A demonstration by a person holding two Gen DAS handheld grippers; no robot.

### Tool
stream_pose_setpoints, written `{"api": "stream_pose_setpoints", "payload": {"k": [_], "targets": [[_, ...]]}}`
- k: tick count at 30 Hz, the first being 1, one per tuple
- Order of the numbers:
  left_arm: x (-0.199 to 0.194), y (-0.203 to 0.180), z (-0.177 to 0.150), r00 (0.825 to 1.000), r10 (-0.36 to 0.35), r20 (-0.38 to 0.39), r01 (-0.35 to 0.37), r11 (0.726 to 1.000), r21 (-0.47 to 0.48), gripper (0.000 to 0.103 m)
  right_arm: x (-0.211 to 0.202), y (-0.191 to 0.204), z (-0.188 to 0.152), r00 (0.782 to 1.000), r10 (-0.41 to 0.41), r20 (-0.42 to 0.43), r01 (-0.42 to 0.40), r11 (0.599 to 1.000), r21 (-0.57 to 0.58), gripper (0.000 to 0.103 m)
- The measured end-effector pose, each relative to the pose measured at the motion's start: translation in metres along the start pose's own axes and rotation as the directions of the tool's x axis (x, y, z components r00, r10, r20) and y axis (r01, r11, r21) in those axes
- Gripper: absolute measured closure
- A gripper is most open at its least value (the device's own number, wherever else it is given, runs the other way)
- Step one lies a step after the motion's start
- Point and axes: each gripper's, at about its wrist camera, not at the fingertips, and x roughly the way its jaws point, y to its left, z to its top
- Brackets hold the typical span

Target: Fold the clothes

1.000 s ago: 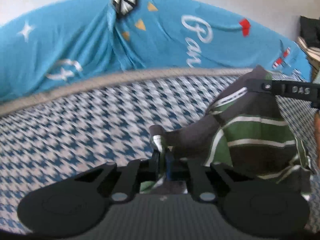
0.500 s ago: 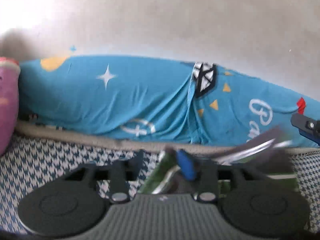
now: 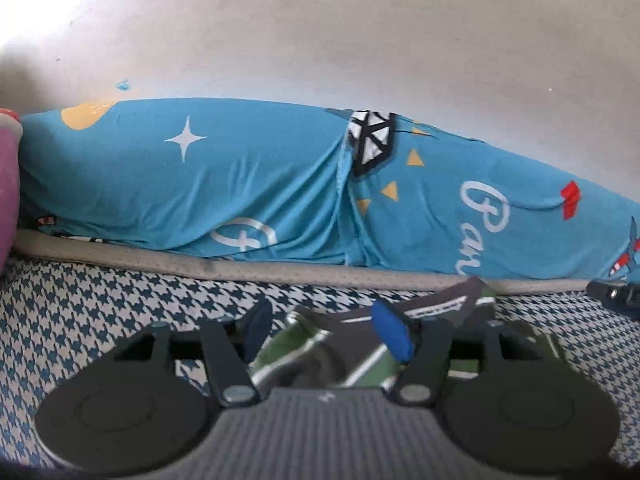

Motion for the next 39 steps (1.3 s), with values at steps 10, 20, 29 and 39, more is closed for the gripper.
{"api": "stream_pose_setpoints", "payload": {"k": [10,20,29,39], "targets": [[-0.029,-0.015,-0.018,0.998,-0.035,-0.048,0.035,0.999,0.007,0.028,0.016,-0.054,-0.03,0.98,-0.006,-0.197,0.029,0.993,0.114,0.061],[-0.048,-0.003,-0.054,0.994,0.01,-0.109,-0.007,1.0,0.026,0.026,0.032,-0.043,-0.051,0.985,-0.014,-0.172,0.021,0.999,0.039,0.061],[-0.035,0.014,-0.053,0.987,0.038,-0.156,-0.042,0.999,-0.024,0.014,0.04,-0.016,-0.061,0.987,-0.03,-0.161,0.017,0.997,-0.081,0.088],[-0.034,0.019,-0.05,0.986,0.053,-0.159,-0.061,0.997,-0.05,0.012,0.003,-0.008,-0.037,0.98,-0.195,0.03,0.198,0.974,-0.112,0.098]]}}
